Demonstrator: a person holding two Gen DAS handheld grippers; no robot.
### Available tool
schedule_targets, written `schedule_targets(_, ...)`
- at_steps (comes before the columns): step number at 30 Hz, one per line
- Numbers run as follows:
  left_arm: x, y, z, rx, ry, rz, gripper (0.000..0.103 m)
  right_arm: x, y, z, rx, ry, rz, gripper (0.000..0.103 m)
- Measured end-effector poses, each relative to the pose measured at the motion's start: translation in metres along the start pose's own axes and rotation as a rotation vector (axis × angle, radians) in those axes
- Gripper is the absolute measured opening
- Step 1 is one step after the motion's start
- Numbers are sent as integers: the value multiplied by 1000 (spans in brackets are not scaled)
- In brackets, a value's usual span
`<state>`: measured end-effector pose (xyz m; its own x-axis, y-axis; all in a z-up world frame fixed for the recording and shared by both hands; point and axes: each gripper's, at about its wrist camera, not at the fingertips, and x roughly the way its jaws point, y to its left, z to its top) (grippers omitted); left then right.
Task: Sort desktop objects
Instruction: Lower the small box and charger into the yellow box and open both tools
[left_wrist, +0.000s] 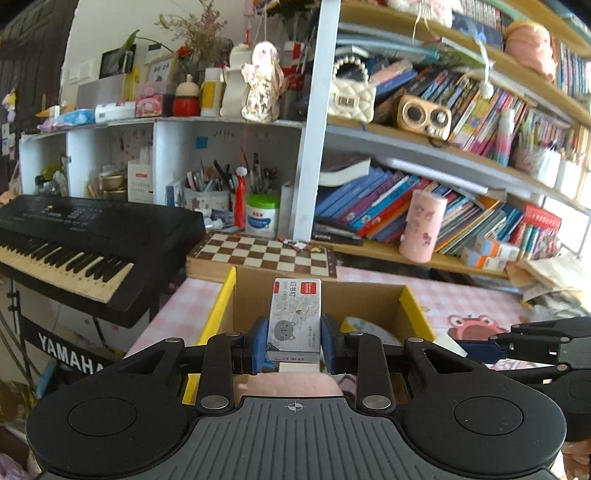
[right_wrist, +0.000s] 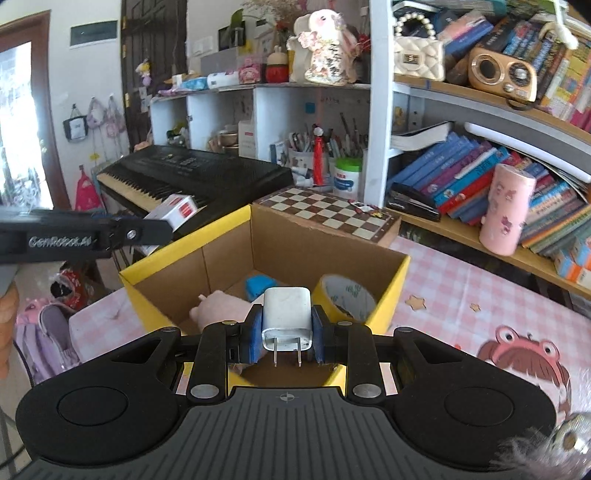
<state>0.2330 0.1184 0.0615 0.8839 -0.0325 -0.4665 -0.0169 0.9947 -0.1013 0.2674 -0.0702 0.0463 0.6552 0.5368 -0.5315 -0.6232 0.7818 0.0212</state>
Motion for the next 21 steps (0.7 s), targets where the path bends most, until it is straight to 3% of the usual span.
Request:
schedule_targets(9,64,-7,7,41,132,16,28,60,-11,12,-109,79,78,24)
schedule_targets(15,116,-14,10,82,264,30,28,98,-12,15,-208,175,116,24)
schedule_targets(21,137,-20,3,135,365,16,28,121,-12,18,-315,231,150,24)
